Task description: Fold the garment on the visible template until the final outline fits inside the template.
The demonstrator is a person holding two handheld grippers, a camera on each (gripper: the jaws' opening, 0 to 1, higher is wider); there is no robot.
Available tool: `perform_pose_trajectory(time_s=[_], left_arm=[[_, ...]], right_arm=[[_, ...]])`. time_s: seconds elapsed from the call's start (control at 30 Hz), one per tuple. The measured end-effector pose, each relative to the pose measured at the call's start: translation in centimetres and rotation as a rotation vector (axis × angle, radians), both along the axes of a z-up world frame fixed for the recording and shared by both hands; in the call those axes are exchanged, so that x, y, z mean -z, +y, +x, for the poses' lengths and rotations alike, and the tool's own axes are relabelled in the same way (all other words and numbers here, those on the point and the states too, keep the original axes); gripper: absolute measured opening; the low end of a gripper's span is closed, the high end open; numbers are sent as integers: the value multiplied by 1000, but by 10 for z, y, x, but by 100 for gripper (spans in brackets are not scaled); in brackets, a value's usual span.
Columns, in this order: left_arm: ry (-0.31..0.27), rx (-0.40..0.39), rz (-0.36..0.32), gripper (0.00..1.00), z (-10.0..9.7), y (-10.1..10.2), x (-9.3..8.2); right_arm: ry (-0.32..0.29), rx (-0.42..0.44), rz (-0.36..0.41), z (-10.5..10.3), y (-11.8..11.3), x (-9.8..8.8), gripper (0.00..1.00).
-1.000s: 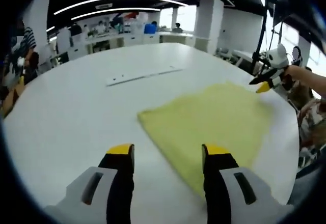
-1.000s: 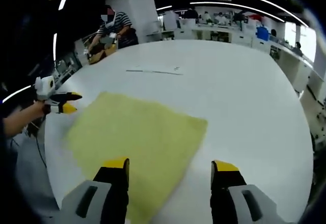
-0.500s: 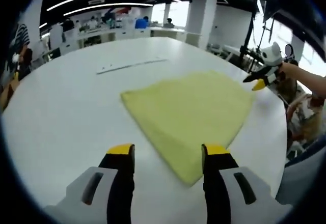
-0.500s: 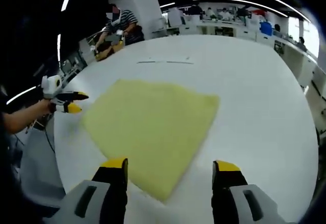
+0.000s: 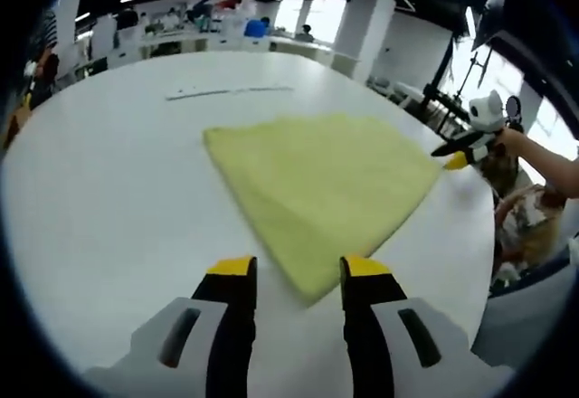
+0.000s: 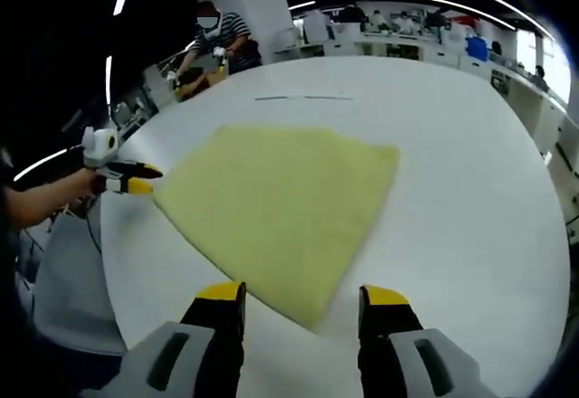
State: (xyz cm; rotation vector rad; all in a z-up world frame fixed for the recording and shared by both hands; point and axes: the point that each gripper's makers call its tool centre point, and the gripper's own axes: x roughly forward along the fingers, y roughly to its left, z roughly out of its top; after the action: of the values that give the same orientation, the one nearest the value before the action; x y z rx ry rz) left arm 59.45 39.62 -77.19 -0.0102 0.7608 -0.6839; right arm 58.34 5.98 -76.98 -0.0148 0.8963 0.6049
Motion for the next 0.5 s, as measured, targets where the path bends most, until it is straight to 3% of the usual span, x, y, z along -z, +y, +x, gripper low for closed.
perform_pose_trajectory(time_s=[0.5], left_arm=[[46, -38, -64, 16, -7, -3, 6]], right_arm=[[15, 62, 61, -3, -5, 6, 9]])
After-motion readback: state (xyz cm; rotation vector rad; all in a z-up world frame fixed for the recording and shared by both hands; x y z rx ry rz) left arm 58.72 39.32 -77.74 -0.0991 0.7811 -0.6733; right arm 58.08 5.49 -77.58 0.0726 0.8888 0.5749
